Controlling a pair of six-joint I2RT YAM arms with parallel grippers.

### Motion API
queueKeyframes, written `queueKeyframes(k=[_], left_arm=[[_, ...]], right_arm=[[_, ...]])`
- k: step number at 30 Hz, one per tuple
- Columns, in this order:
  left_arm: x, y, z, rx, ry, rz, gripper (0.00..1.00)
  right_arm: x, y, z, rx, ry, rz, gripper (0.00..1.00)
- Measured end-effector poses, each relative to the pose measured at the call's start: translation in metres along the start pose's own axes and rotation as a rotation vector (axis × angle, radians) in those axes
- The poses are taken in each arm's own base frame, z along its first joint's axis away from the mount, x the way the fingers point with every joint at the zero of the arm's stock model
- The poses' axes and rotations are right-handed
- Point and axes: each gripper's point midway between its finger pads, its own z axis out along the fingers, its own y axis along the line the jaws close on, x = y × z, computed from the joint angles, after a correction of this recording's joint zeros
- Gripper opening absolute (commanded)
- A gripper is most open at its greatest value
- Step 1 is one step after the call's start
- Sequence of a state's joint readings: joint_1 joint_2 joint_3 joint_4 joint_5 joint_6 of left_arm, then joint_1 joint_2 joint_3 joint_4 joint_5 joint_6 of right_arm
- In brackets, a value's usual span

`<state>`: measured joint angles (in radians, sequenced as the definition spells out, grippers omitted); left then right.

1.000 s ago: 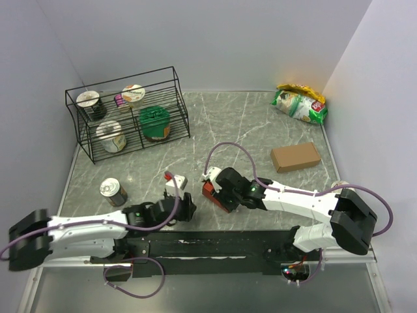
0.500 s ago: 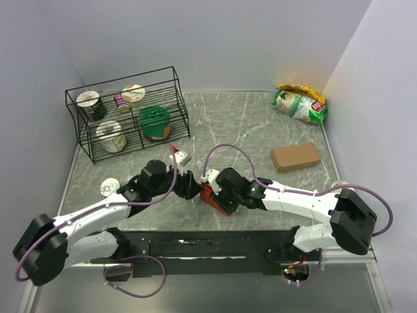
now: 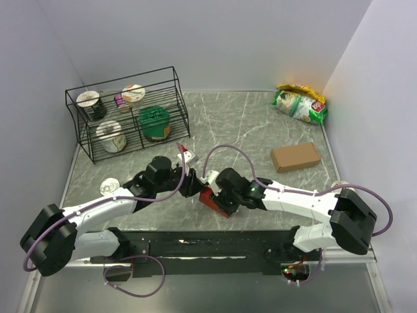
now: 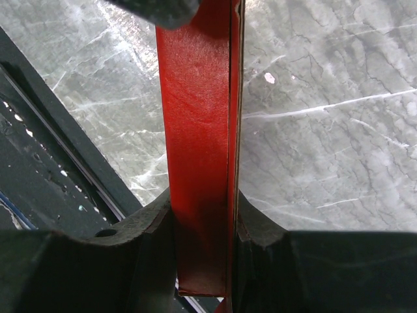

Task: Fold the paper box
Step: Close the paper box at the center of the board.

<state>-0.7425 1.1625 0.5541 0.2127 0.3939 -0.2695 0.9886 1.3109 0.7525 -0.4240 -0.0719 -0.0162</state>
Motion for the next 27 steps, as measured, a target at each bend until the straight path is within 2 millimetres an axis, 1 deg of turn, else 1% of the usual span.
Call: queueKeyframes(k=[4,7,11,13,16,17,27], left_arm=[[0.0010,0.0029,0.0001,-0.016,0.005,-0.003,0.25],[0.0026,0.0045,0.0014,-0.022,0.011,-0.006,0.24],[0.0049,0.0071,0.0042,-0.037,0.023,-0.006,0.15],[0.0058,0.0070,0.0052,-0.041,0.026,-0.004,0.13],[0.0060,0.0069,0.0056,-0.045,0.026,0.000,0.03],[0.0060,0.0070,0.0057,-0.046,0.026,0.001,0.02],[0.0091,0.0046,0.0083,-0.073,0.035,-0.004,0.01]], right_arm=[[0.0008,0.0001,-0.0001,0.000,0.003,0.000,0.27],[0.0010,0.0001,-0.0001,0.000,0.004,0.000,0.27],[0.0012,0.0000,-0.0001,0.000,0.005,0.000,0.27],[0.0015,0.0000,-0.0002,0.000,0.006,0.000,0.27],[0.0019,0.0000,-0.0002,0.000,0.008,0.001,0.27],[0.0020,0.0000,-0.0002,0.000,0.008,0.000,0.27],[0.0054,-0.0001,-0.0005,0.001,0.022,0.001,0.27]])
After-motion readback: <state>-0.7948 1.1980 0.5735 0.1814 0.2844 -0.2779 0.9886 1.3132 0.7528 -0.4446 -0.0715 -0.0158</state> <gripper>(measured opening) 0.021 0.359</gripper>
